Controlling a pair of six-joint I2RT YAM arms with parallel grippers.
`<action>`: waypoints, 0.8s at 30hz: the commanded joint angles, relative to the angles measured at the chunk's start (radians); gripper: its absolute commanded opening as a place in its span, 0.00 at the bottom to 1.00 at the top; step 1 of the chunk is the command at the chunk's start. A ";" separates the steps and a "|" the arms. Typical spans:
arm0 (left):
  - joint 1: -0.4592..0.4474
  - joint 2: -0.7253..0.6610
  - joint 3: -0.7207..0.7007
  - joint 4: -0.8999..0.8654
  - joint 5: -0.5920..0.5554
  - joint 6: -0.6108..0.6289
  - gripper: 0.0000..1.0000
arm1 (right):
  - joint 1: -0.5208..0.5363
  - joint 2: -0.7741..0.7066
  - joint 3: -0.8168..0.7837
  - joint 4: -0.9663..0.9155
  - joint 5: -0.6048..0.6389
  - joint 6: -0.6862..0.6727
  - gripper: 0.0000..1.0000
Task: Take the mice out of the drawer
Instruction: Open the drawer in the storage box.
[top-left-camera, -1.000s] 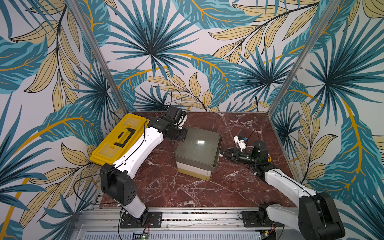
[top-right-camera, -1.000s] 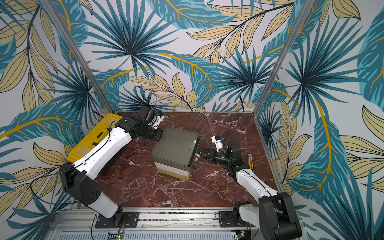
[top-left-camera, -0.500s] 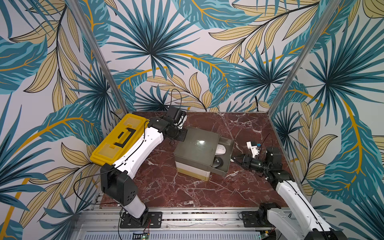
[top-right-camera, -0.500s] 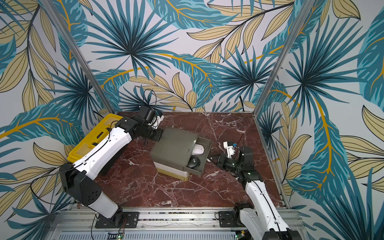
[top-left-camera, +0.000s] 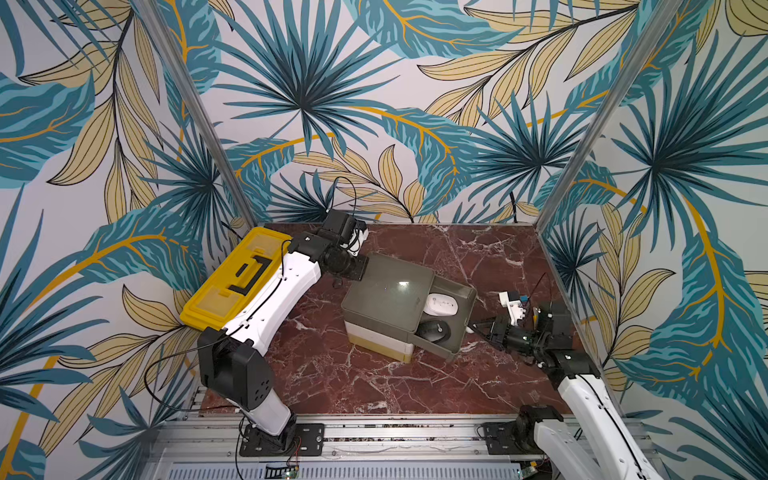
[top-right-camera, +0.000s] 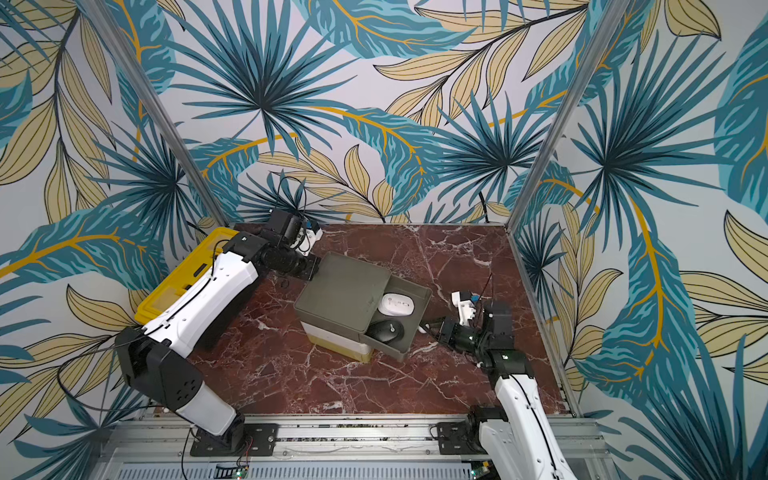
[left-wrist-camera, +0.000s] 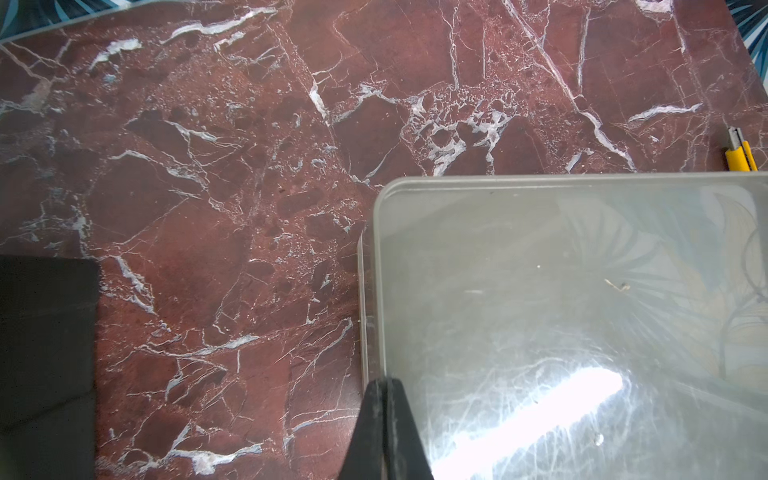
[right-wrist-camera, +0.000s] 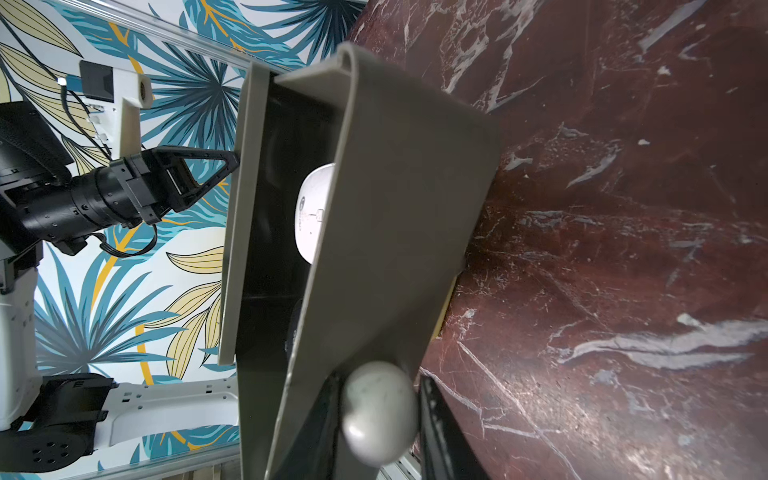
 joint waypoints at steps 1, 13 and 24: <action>0.056 0.022 -0.025 -0.167 -0.127 0.041 0.00 | -0.009 -0.016 0.008 -0.143 0.130 -0.036 0.16; 0.081 -0.003 -0.056 -0.150 -0.144 0.078 0.00 | -0.011 0.041 0.092 -0.161 0.152 -0.080 0.17; 0.097 -0.001 -0.071 -0.121 -0.117 0.087 0.00 | -0.011 0.112 0.139 -0.228 0.161 -0.144 0.17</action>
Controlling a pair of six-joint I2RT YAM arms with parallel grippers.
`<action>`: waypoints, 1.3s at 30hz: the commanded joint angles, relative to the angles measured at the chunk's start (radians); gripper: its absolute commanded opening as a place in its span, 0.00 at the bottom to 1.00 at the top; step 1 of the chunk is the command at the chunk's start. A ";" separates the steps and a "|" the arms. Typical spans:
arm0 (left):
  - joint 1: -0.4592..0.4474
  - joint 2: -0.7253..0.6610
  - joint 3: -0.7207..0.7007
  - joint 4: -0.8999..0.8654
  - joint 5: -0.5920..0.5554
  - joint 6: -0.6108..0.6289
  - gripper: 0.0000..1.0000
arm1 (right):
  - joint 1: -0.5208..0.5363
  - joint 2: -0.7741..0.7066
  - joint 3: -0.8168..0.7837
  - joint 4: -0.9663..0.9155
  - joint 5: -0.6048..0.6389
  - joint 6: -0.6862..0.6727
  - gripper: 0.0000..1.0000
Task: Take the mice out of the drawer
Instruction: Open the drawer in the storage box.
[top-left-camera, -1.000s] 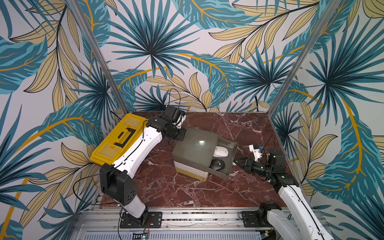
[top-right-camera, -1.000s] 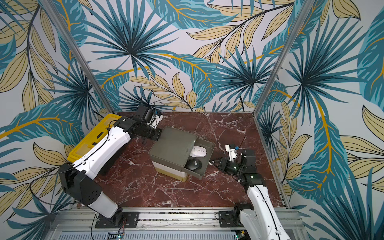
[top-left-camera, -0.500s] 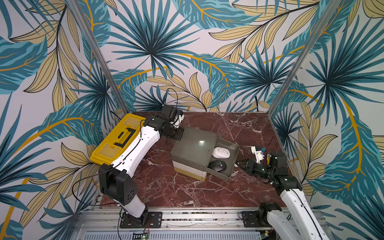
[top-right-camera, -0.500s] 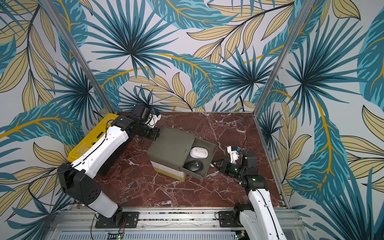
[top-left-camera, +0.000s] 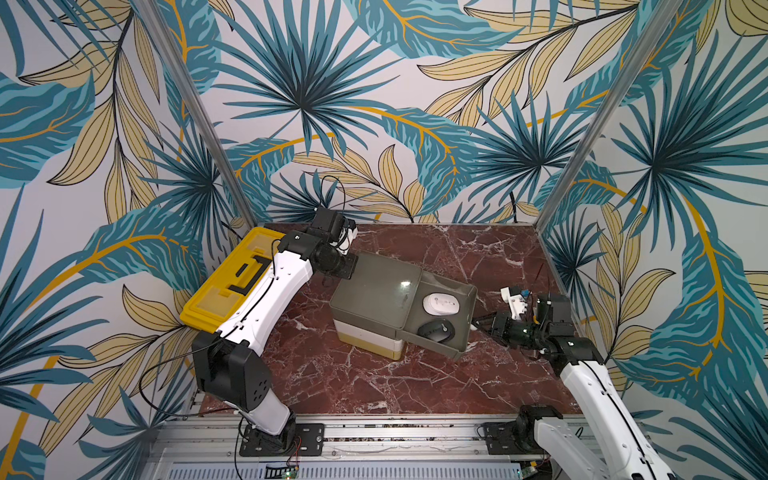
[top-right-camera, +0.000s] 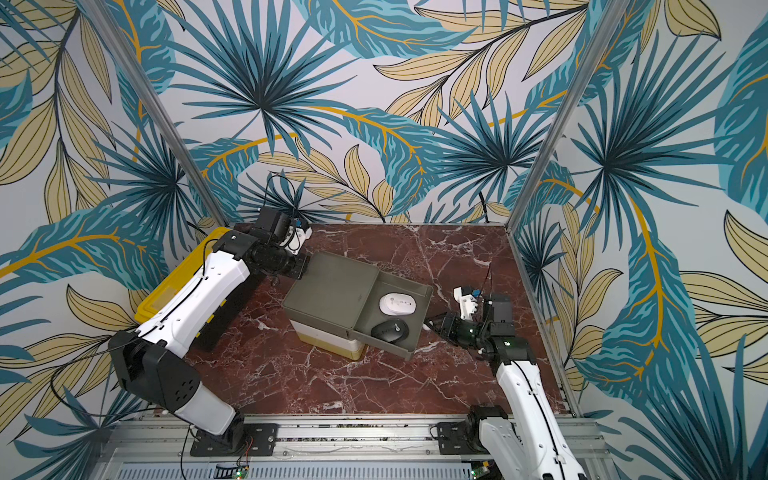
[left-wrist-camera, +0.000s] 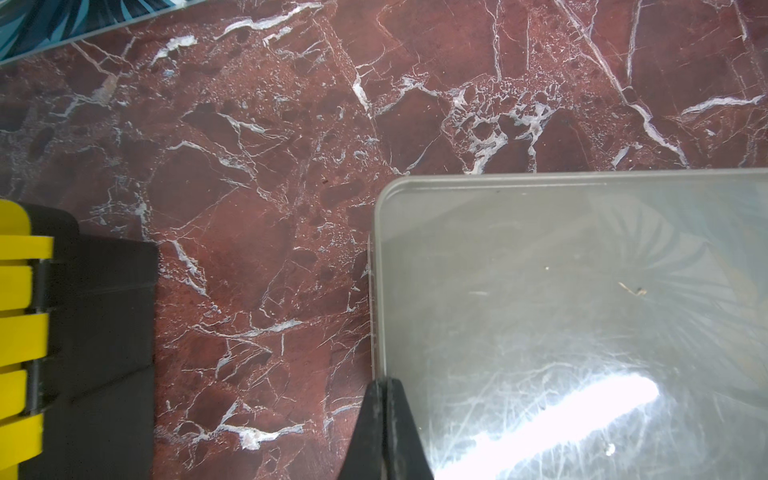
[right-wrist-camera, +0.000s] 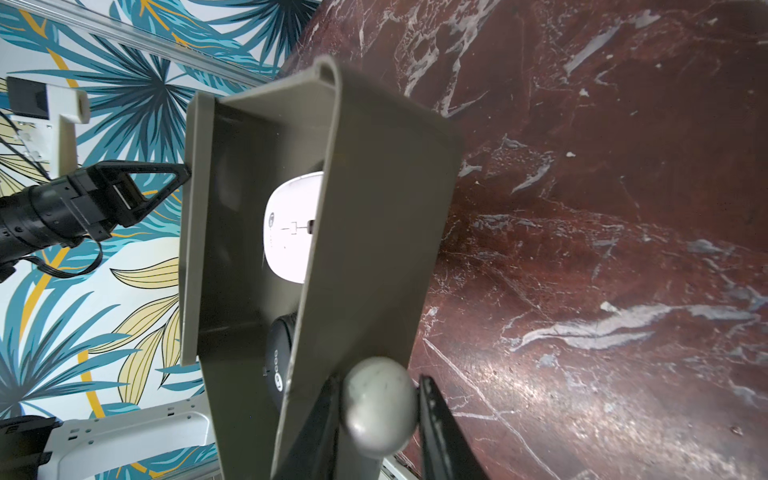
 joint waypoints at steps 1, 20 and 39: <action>0.034 0.017 -0.065 -0.111 -0.088 0.027 0.00 | -0.012 0.001 0.020 -0.079 0.075 -0.038 0.18; 0.034 0.016 -0.109 -0.068 -0.029 0.008 0.00 | -0.005 -0.018 0.390 -0.323 0.338 -0.167 0.75; 0.034 0.001 -0.121 -0.055 -0.009 0.016 0.00 | 0.447 0.581 1.003 -0.706 0.636 -0.632 0.86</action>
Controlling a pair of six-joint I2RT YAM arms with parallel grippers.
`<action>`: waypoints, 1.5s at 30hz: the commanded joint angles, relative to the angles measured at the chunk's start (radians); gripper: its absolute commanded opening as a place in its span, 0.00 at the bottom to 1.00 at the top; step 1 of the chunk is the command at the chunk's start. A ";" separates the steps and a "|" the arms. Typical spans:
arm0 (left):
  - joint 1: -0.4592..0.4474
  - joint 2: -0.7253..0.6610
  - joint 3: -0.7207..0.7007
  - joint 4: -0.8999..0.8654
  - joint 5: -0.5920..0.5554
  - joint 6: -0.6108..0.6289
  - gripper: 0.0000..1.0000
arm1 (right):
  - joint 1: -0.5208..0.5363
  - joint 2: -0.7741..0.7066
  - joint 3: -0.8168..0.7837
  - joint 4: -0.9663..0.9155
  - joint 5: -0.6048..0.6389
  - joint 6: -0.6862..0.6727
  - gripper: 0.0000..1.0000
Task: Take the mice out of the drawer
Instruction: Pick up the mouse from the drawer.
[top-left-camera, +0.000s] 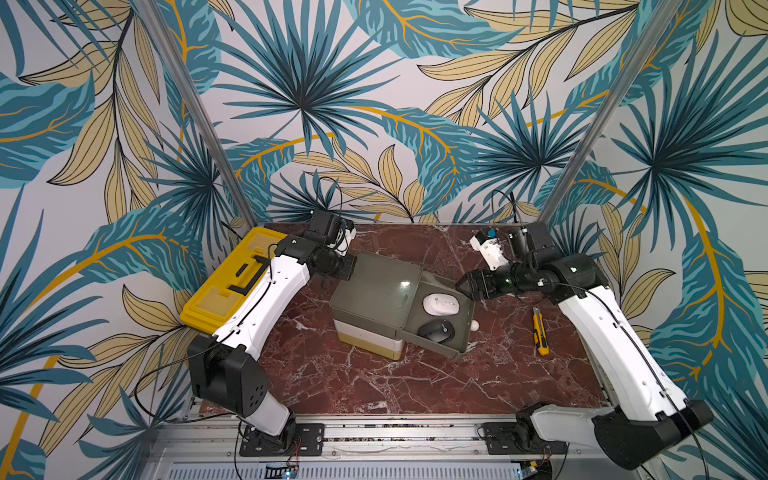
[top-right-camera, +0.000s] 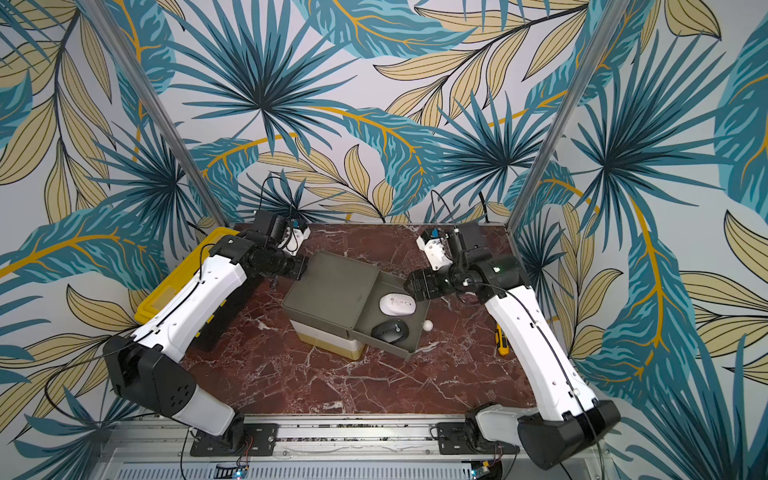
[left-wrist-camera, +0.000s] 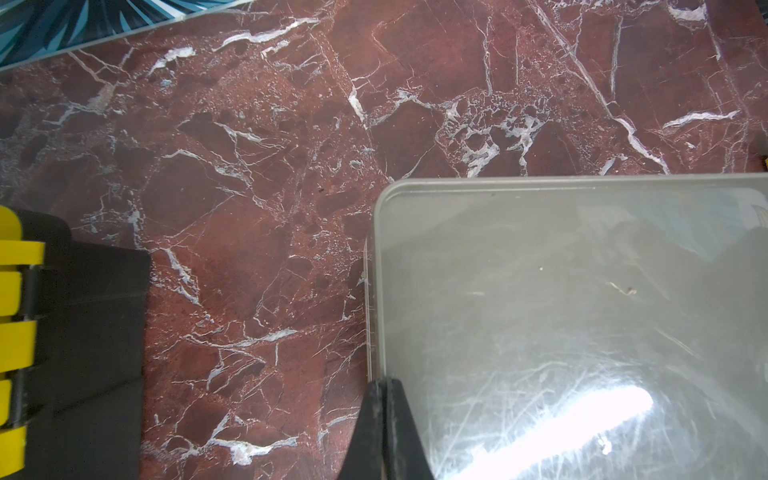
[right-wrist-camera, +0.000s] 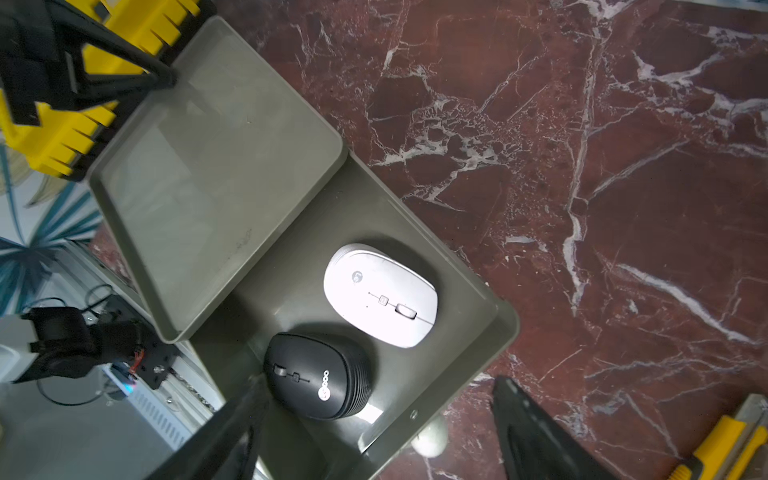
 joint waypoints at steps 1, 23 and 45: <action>0.023 0.034 -0.064 -0.111 -0.036 0.019 0.00 | 0.073 0.112 0.070 -0.135 0.144 -0.137 0.86; 0.023 0.036 -0.084 -0.096 -0.012 0.035 0.00 | 0.195 0.201 -0.098 0.072 0.238 -0.338 0.82; 0.023 0.033 -0.100 -0.078 -0.009 0.046 0.00 | 0.191 0.267 -0.079 0.078 0.166 -0.356 0.78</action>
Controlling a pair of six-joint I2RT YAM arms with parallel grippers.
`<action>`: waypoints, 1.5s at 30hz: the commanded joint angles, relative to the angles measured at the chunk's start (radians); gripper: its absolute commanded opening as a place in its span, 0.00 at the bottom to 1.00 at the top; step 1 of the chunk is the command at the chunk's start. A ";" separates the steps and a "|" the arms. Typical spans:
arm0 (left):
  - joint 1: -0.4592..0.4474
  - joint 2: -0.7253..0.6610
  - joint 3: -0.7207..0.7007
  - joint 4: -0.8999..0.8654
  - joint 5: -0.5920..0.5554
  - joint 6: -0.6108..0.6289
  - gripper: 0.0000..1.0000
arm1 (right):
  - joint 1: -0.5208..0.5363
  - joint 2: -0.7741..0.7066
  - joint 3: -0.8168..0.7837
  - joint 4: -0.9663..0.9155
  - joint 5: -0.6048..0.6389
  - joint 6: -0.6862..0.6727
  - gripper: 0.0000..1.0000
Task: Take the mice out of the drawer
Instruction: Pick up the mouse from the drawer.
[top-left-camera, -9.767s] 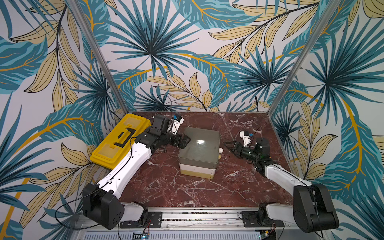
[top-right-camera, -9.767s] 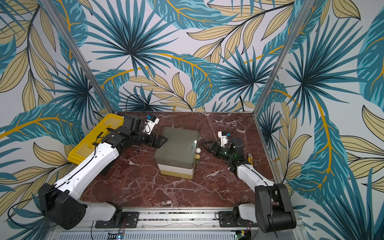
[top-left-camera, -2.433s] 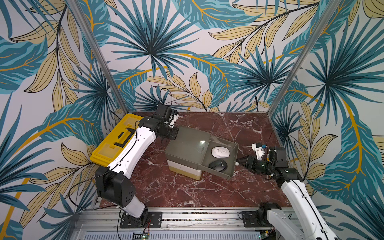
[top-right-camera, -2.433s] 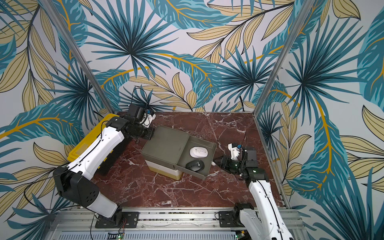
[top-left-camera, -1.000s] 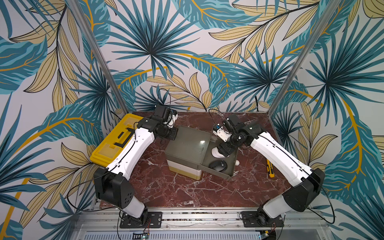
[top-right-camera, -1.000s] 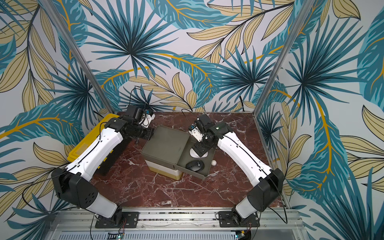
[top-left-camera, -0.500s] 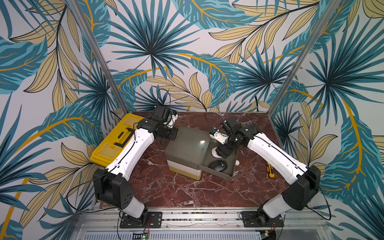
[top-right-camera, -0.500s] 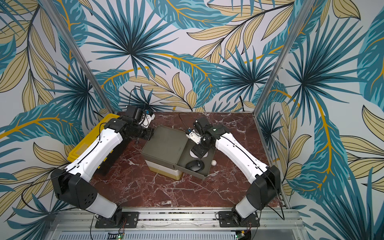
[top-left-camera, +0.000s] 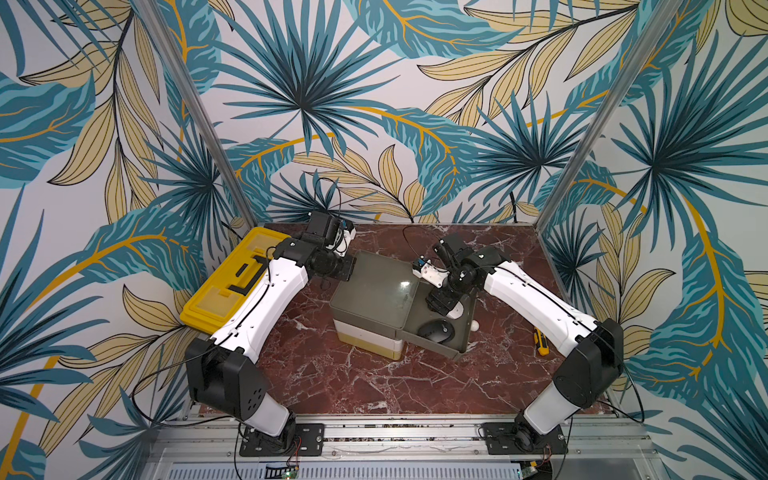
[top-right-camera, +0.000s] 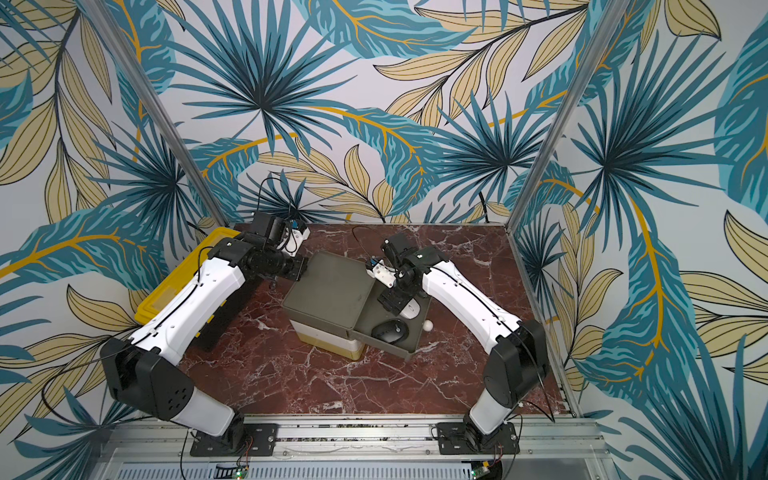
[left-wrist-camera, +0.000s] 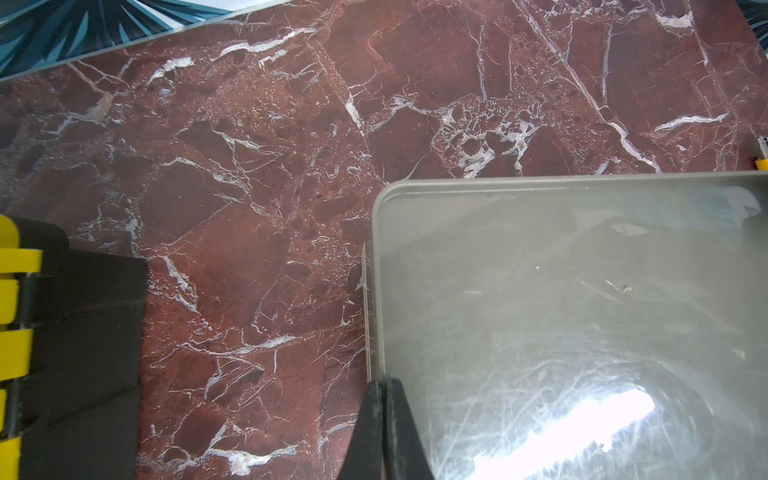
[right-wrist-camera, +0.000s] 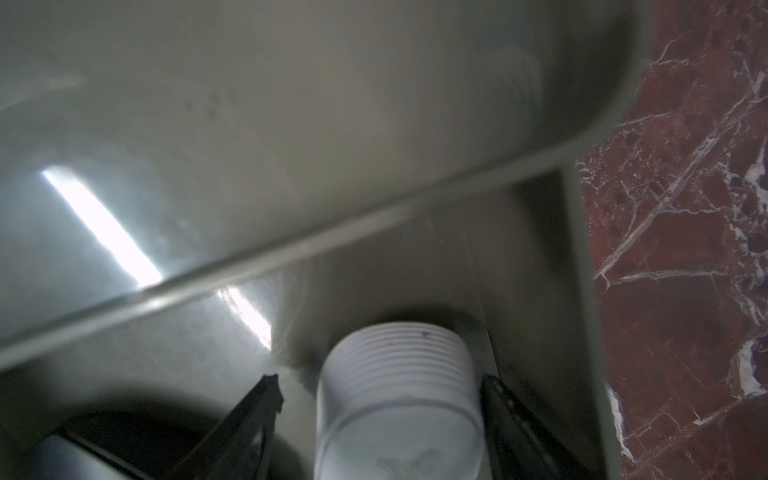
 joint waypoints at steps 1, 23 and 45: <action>0.017 0.054 -0.064 -0.115 -0.026 0.035 0.00 | -0.006 -0.028 -0.019 -0.007 -0.044 -0.010 0.78; 0.017 0.048 -0.064 -0.124 -0.028 0.035 0.00 | -0.061 -0.014 -0.022 -0.064 -0.056 0.047 0.58; 0.016 0.038 -0.072 -0.120 -0.022 0.033 0.00 | -0.061 -0.210 0.116 -0.010 -0.069 0.132 0.33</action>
